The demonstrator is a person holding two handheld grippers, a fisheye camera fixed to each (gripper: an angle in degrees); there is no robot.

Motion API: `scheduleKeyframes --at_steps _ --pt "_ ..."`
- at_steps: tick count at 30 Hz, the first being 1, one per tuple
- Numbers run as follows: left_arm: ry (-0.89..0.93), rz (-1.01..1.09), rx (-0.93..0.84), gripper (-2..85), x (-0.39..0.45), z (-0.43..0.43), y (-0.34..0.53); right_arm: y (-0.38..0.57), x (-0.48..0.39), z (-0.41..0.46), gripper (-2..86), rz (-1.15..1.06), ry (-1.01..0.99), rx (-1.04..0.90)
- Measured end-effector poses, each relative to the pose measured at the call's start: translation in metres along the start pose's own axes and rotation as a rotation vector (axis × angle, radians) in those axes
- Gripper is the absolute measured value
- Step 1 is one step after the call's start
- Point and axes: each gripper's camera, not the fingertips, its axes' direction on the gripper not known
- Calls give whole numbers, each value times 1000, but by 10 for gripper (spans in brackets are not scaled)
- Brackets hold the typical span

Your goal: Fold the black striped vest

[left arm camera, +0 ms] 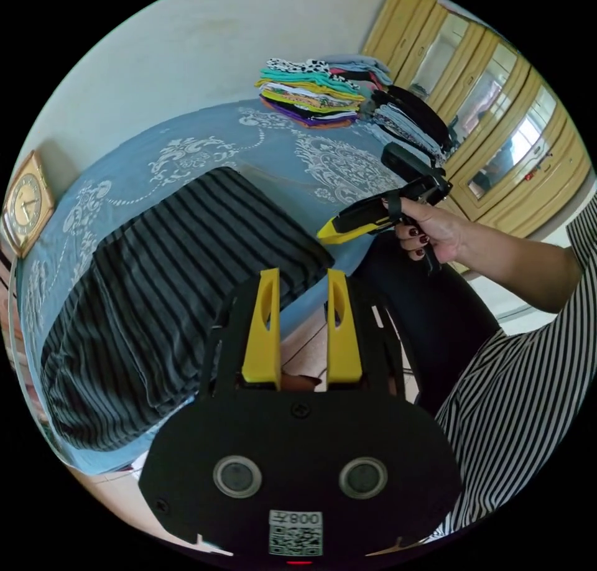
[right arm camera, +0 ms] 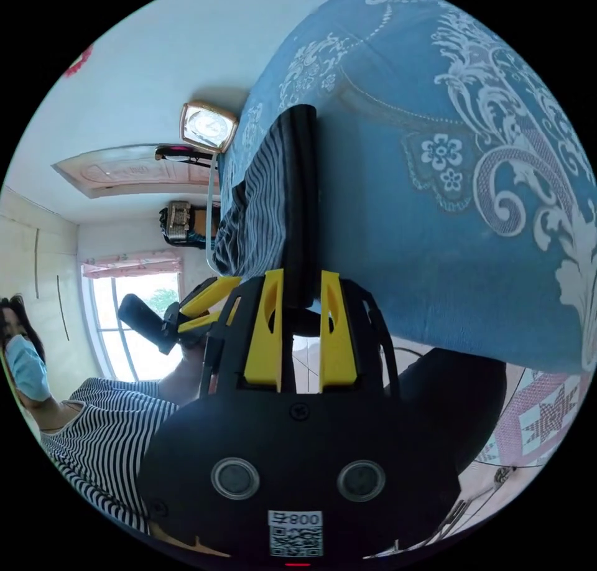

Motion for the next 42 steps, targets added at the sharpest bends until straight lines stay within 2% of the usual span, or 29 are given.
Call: scheduleKeyframes --at_steps 9,14,18,21,25,32,42 --pt "-106 83 -123 155 68 61 -45 -7 43 24 104 -34 -118 -68" --pt "-369 107 -141 111 109 87 -62 -18 35 35 128 -139 -76 -116" --pt "-295 31 -105 78 108 85 -68 -26 46 28 115 -165 -104 -135" --pt "-214 -13 -78 67 105 82 -72 -35 73 5 101 -126 -184 -33" --pt "-210 -3 -41 63 116 79 -77 -69 109 -10 111 -50 -125 66" --pt "-168 -21 1 62 124 74 -83 -138 123 19 128 -35 -95 15" --pt "-127 -34 19 62 130 74 -87 -164 141 41 103 35 -111 -50"
